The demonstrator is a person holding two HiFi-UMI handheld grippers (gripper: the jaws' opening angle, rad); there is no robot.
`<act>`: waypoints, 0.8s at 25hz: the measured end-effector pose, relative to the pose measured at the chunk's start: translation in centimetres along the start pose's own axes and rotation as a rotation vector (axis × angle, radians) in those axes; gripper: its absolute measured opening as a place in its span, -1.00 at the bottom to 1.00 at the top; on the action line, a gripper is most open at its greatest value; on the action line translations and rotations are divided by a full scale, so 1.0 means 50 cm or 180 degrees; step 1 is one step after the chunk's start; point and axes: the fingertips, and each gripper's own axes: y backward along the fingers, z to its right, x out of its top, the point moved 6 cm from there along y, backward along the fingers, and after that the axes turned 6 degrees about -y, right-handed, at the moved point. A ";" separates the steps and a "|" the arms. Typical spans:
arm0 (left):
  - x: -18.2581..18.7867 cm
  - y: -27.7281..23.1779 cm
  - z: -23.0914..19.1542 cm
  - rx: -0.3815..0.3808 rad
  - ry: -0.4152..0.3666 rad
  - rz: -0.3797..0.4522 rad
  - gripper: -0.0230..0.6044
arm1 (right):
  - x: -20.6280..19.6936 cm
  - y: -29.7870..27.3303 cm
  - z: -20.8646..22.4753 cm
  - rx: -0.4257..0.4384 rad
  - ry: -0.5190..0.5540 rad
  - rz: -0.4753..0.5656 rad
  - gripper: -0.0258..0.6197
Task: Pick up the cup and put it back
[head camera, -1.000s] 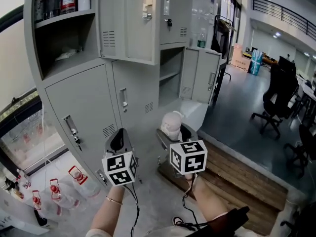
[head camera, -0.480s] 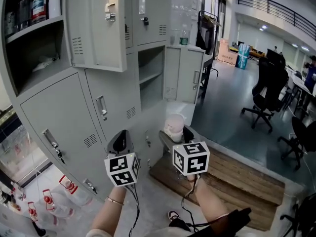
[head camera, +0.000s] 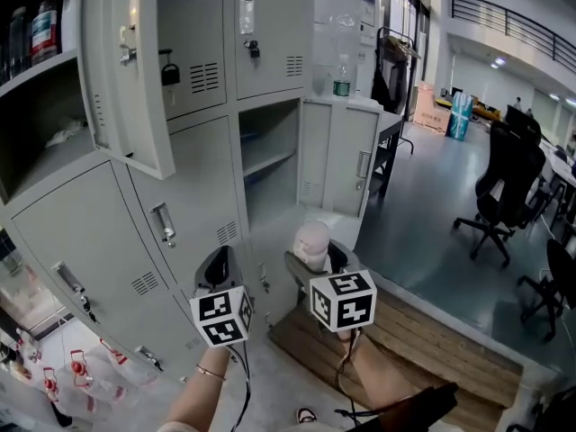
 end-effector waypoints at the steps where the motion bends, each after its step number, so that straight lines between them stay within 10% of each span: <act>1: -0.004 -0.015 0.004 0.0031 0.0004 -0.0010 -0.90 | -0.002 -0.013 0.015 0.0024 -0.0002 -0.0011 0.15; 20: -0.025 -0.240 0.016 0.0333 -0.0260 -0.0185 -0.90 | 0.022 -0.281 0.192 0.0430 -0.0055 -0.0132 0.15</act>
